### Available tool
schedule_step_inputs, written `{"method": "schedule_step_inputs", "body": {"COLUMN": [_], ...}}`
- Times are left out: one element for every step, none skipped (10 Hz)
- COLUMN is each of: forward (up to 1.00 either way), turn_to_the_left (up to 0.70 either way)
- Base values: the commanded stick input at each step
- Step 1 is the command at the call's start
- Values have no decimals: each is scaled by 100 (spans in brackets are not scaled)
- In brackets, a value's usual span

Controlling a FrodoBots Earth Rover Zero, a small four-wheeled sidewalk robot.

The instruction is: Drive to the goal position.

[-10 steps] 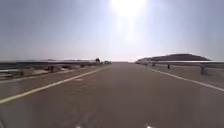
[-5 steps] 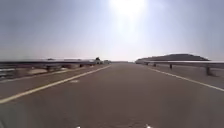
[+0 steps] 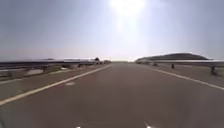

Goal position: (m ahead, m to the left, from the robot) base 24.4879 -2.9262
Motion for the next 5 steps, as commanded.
{"method": "schedule_step_inputs", "body": {"forward": [70,70,70,70,70], "turn_to_the_left": [0,0,0,0,0]}}
